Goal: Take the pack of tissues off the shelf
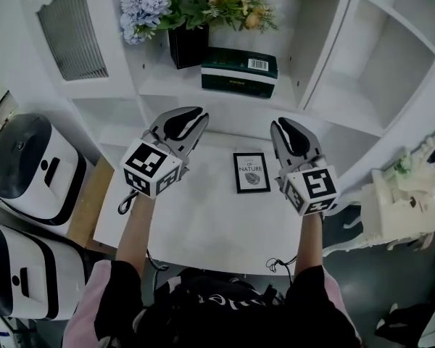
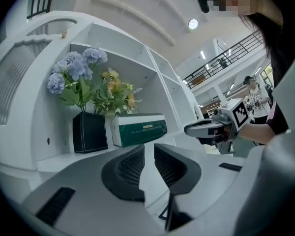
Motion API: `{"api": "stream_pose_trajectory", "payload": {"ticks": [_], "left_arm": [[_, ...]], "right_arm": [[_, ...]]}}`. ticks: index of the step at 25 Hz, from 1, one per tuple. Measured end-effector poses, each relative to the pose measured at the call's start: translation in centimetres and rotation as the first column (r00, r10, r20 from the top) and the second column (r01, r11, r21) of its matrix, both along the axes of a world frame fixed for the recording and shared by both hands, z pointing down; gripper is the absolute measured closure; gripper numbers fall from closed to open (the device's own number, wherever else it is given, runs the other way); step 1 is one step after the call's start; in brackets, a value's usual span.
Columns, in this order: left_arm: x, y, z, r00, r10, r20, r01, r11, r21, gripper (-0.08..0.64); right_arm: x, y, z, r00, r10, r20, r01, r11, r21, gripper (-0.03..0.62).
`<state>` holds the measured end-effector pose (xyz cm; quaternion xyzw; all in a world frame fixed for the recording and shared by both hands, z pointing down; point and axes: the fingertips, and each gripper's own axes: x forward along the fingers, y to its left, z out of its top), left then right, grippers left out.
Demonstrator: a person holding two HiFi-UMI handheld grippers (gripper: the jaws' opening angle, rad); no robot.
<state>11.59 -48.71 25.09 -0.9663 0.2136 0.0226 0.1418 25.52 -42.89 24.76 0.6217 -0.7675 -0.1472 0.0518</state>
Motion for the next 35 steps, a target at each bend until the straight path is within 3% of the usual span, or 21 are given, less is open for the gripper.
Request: {"api": "stream_pose_trajectory", "payload": {"ticks": [3,7,11,20,25,29,35], "left_arm": [[0.0,-1.5,-1.4,1.0,-0.005,-0.001,0.005,1.0,-0.006,0.442],[0.1,-3.0,-3.0,1.0,-0.004,0.002,0.004,1.0,-0.019,0.417],[0.6,-4.3,-4.1,1.0,-0.002,0.024,0.002,0.999,-0.035,0.405],[1.9,-6.7,-4.9,0.996,-0.019,0.088,0.022,0.999,-0.031,0.37],[3.1,-6.2,-4.8,0.989,-0.025,0.147,0.024,1.0,0.008,0.365],[4.2,-6.7,-4.8,0.978,-0.083,0.193,0.07,0.995,0.075,0.362],[3.5,-5.5,-4.7,0.991,-0.059,0.12,0.052,0.997,0.055,0.362]], "right_arm": [[0.4,-0.8,-1.8,0.998,0.025,-0.056,-0.024,1.0,0.017,0.526],[0.1,-1.8,-4.0,0.997,0.018,-0.076,-0.016,0.999,0.03,0.524],[-0.4,-3.6,-4.7,0.996,-0.002,-0.089,0.002,1.0,-0.003,0.425],[-0.2,-6.4,-4.3,0.997,-0.007,0.08,0.015,0.995,-0.095,0.382],[-0.1,-6.9,-4.4,0.996,0.033,0.08,-0.023,0.993,-0.12,0.383],[0.2,-7.2,-4.5,0.995,0.086,0.053,-0.079,0.99,-0.114,0.383],[-0.2,-5.9,-4.8,0.996,0.09,0.004,-0.09,0.994,-0.067,0.391]]}}
